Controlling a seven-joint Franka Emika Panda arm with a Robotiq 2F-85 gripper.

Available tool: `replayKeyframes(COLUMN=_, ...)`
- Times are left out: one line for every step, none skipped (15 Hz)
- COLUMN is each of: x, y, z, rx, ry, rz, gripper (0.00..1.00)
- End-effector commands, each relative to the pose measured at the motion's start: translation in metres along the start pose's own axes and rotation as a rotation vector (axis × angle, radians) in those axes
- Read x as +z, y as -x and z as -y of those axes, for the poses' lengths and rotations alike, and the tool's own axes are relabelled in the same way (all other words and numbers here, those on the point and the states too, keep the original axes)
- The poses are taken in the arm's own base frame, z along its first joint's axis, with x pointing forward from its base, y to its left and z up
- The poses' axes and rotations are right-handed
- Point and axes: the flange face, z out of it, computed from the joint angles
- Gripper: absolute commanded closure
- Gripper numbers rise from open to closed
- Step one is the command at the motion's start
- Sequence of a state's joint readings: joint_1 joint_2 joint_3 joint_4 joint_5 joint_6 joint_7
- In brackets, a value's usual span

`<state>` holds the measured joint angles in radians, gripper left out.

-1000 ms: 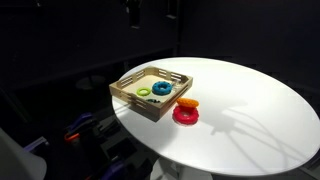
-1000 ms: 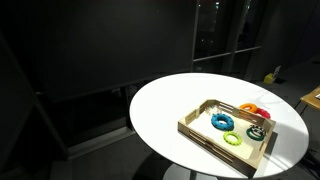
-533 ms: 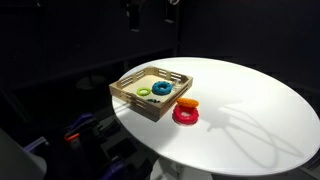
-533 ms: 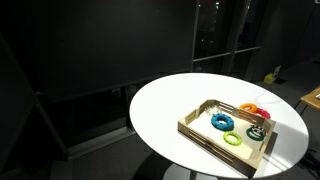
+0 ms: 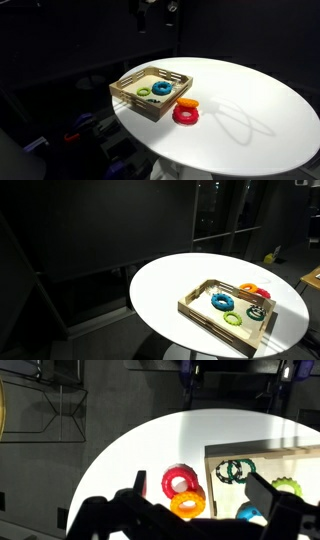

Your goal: Pick up the blue ring from the tray and place it on the orange ring on the table

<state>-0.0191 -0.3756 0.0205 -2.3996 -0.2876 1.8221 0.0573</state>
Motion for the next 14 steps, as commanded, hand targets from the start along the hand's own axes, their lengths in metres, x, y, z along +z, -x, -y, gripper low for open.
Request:
replayKeyframes(x=-0.005, y=-0.017, z=0.009, rx=0.057, ry=-0.073, rz=-0.057, gripper=0.00)
replayKeyframes(x=-0.004, y=-0.020, z=0.012, rx=0.068, ry=-0.094, rz=-0.074, gripper=0.00)
replayKeyframes(x=-0.003, y=-0.023, z=0.015, rx=0.078, ry=-0.114, rz=-0.093, gripper=0.00)
replayKeyframes(x=-0.002, y=-0.026, z=0.018, rx=0.088, ry=-0.134, rz=-0.115, gripper=0.00)
replayKeyframes(x=0.000, y=-0.029, z=0.021, rx=0.098, ry=-0.149, rz=-0.134, gripper=0.00)
replayKeyframes(x=0.002, y=-0.032, z=0.024, rx=0.106, ry=-0.162, rz=-0.152, gripper=0.00)
replayKeyframes(x=0.004, y=-0.035, z=0.027, rx=0.117, ry=-0.172, rz=-0.168, gripper=0.00)
replayKeyframes(x=0.007, y=-0.038, z=0.030, rx=0.127, ry=-0.175, rz=-0.182, gripper=0.00)
replayKeyframes(x=0.009, y=-0.040, z=0.033, rx=0.128, ry=-0.174, rz=-0.185, gripper=0.00)
replayKeyframes(x=0.010, y=-0.042, z=0.034, rx=0.127, ry=-0.171, rz=-0.189, gripper=0.00)
replayKeyframes(x=0.009, y=-0.041, z=0.034, rx=0.113, ry=-0.169, rz=-0.186, gripper=0.00)
replayKeyframes(x=0.012, y=-0.041, z=0.031, rx=0.104, ry=-0.158, rz=-0.175, gripper=0.00)
replayKeyframes(x=0.013, y=-0.042, z=0.032, rx=0.101, ry=-0.157, rz=-0.174, gripper=0.00)
replayKeyframes(x=0.013, y=-0.042, z=0.033, rx=0.100, ry=-0.157, rz=-0.174, gripper=0.00)
